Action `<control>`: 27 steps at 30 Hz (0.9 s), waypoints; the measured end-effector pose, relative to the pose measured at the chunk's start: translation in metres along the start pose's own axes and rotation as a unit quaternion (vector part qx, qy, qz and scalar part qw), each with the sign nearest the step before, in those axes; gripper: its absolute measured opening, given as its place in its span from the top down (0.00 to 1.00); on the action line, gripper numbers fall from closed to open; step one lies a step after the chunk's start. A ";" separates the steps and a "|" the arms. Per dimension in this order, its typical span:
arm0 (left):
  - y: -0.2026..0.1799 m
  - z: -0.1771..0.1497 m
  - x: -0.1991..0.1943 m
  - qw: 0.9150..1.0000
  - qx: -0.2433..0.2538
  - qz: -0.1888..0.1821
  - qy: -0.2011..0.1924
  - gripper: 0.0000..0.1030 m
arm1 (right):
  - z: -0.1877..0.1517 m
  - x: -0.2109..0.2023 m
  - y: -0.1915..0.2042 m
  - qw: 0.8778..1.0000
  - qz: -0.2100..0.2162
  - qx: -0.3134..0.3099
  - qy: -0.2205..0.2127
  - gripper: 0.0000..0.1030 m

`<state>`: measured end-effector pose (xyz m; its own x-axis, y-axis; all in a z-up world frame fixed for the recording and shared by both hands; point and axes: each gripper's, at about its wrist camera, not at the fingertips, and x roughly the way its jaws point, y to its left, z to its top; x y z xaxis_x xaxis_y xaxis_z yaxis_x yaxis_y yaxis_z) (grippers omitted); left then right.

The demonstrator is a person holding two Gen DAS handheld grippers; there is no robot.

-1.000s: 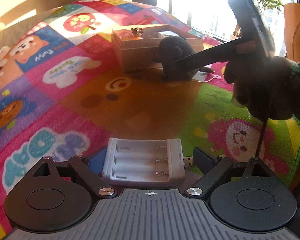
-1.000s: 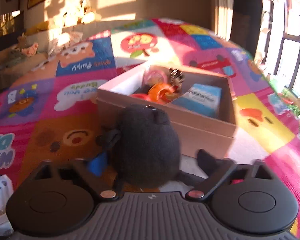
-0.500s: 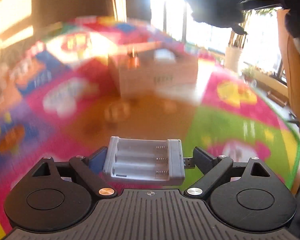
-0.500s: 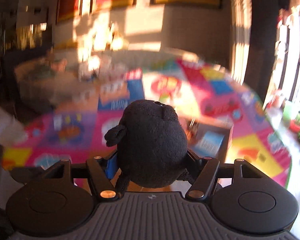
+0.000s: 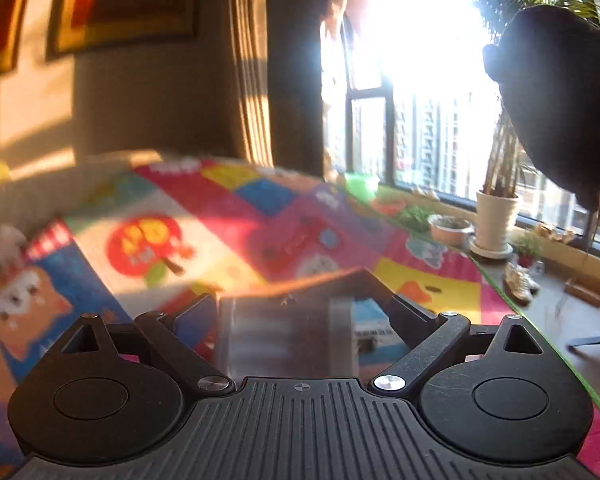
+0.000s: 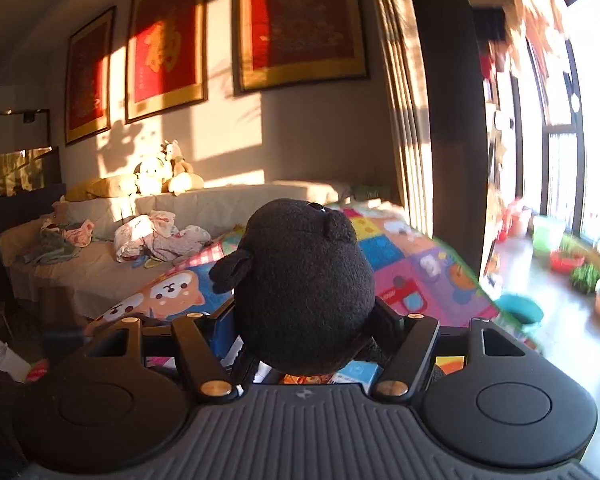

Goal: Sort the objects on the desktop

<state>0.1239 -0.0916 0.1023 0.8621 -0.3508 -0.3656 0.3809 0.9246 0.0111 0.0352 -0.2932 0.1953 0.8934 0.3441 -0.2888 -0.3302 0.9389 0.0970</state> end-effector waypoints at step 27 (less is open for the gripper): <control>0.045 -0.113 -0.069 0.988 -0.093 0.003 0.124 0.00 | -0.055 0.218 -0.016 0.984 -0.071 0.065 0.148 0.28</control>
<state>0.0439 -0.0091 0.0229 0.7474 -0.3194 -0.5826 0.2888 0.9459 -0.1481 0.2187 -0.2337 0.0786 0.7938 0.2091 -0.5711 -0.1493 0.9773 0.1503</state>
